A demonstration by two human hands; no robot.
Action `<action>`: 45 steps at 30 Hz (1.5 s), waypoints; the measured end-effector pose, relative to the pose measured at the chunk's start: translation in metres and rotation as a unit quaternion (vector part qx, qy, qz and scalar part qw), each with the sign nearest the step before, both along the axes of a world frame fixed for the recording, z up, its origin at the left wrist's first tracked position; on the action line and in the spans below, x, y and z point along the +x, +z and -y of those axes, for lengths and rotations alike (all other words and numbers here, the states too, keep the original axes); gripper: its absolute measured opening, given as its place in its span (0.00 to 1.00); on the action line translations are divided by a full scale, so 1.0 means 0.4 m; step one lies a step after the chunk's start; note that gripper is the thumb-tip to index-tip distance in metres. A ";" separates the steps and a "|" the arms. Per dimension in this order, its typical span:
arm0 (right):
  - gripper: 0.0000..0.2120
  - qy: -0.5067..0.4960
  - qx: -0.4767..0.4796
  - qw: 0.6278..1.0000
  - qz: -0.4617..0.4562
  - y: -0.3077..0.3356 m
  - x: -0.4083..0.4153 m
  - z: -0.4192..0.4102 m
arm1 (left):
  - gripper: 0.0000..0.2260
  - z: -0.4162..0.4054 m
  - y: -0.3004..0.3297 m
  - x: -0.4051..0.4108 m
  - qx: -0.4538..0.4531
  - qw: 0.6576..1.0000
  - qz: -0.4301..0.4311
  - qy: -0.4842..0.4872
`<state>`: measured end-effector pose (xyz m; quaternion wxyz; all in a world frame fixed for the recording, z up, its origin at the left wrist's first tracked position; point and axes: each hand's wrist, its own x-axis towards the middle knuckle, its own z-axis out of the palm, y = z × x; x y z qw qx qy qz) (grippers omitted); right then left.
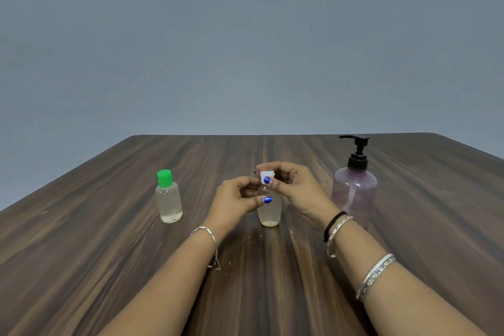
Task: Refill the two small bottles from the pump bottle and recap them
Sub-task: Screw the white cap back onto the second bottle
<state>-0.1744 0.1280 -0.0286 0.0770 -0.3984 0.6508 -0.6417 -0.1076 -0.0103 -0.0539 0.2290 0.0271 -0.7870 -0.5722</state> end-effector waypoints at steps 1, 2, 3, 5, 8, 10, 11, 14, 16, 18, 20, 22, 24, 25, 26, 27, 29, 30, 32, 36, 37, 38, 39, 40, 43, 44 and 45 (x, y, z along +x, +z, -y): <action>0.12 0.017 0.013 1.000 0.006 -0.002 -0.003 -0.001 | 0.15 -0.001 0.000 0.000 0.003 1.000 0.001 -0.006; 0.13 0.025 0.018 0.999 0.012 -0.004 -0.005 -0.001 | 0.15 -0.001 0.000 0.000 0.009 1.000 0.003 -0.015; 0.14 0.029 0.014 0.999 0.018 -0.006 -0.008 -0.003 | 0.15 -0.003 -0.001 0.001 0.015 1.000 0.006 -0.026; 0.15 0.025 -0.005 0.999 0.034 -0.008 -0.008 -0.007 | 0.13 -0.008 -0.006 0.002 0.018 0.999 0.012 -0.043; 0.13 0.004 -0.029 0.999 0.040 -0.006 0.002 -0.009 | 0.12 -0.017 -0.017 -0.006 -0.013 1.000 0.014 -0.022; 0.13 -0.020 -0.048 0.998 0.036 -0.007 0.009 0.000 | 0.13 -0.024 -0.018 -0.010 -0.044 0.999 0.012 0.020; 0.13 -0.034 -0.058 0.997 0.036 -0.007 0.013 0.007 | 0.13 -0.028 -0.017 -0.011 -0.059 0.997 0.010 0.043; 0.16 -0.094 -0.065 0.993 0.009 -0.014 0.024 0.027 | 0.14 -0.044 -0.016 -0.012 -0.102 0.989 0.005 0.109; 0.16 -0.116 -0.063 0.991 -0.003 -0.019 0.032 0.034 | 0.13 -0.050 -0.015 -0.011 -0.108 0.985 0.005 0.134; 0.15 -0.088 -0.055 0.995 0.007 -0.017 0.036 0.032 | 0.11 -0.039 -0.011 -0.009 -0.099 0.987 0.014 0.122; 0.13 -0.018 -0.033 0.999 0.027 -0.007 0.031 0.016 | 0.10 -0.019 -0.002 0.000 -0.065 0.996 0.030 0.050; 0.13 0.041 -0.011 0.998 0.040 0.004 0.024 -0.003 | 0.09 -0.005 0.010 0.012 -0.031 0.998 0.049 -0.031; 0.12 0.078 -0.010 0.996 0.051 0.008 0.021 -0.012 | 0.10 0.001 0.014 0.017 -0.022 0.996 0.060 -0.065; 0.11 0.085 -0.014 0.995 0.055 0.007 0.021 -0.012 | 0.11 0.000 0.016 0.017 -0.019 0.996 0.060 -0.071; 0.11 0.084 -0.019 0.995 0.055 0.005 0.020 -0.010 | 0.11 -0.001 0.014 0.014 -0.019 0.996 0.059 -0.071; 0.11 0.071 -0.019 0.996 0.045 0.003 0.019 -0.008 | 0.12 -0.004 0.012 0.014 -0.020 0.996 0.057 -0.068; 0.11 0.029 -0.013 0.999 0.009 0.000 0.020 0.001 | 0.12 -0.013 0.008 0.012 -0.026 0.997 0.049 -0.046; 0.11 0.010 -0.013 1.000 -0.004 -0.001 0.020 0.007 | 0.12 -0.018 0.006 0.011 -0.030 0.998 0.044 -0.031; 0.10 -0.020 -0.024 0.999 -0.009 -0.004 0.019 0.016 | 0.09 -0.031 0.005 0.007 -0.045 0.998 0.035 0.003; 0.09 -0.069 -0.035 0.997 -0.016 -0.015 0.025 0.034 | 0.08 -0.048 0.005 0.003 -0.112 0.991 0.022 0.070; 0.09 -0.080 -0.042 0.996 -0.011 -0.016 0.028 0.038 | 0.07 -0.049 0.004 0.001 -0.122 0.989 0.023 0.081; 0.09 -0.092 -0.048 0.995 -0.004 -0.018 0.033 0.043 | 0.07 -0.051 0.001 0.000 -0.131 0.987 0.026 0.091; 0.10 -0.105 -0.053 0.993 0.004 -0.019 0.038 0.048 | 0.08 -0.052 -0.001 0.000 -0.140 0.985 0.027 0.101; 0.11 -0.114 -0.060 0.992 0.011 -0.021 0.043 0.052 | 0.08 -0.053 -0.002 0.000 -0.149 0.982 0.028 0.110; 0.13 -0.109 -0.072 0.991 0.017 -0.025 0.046 0.051 | 0.07 -0.047 -0.003 -0.001 -0.158 0.980 0.020 0.122; 0.13 -0.095 -0.070 0.993 0.017 -0.025 0.045 0.048 | 0.07 -0.043 0.001 0.000 -0.160 0.979 0.019 0.124; 0.14 -0.077 -0.066 0.995 0.016 -0.023 0.044 0.043 | 0.07 -0.036 0.006 0.002 -0.164 0.978 0.017 0.126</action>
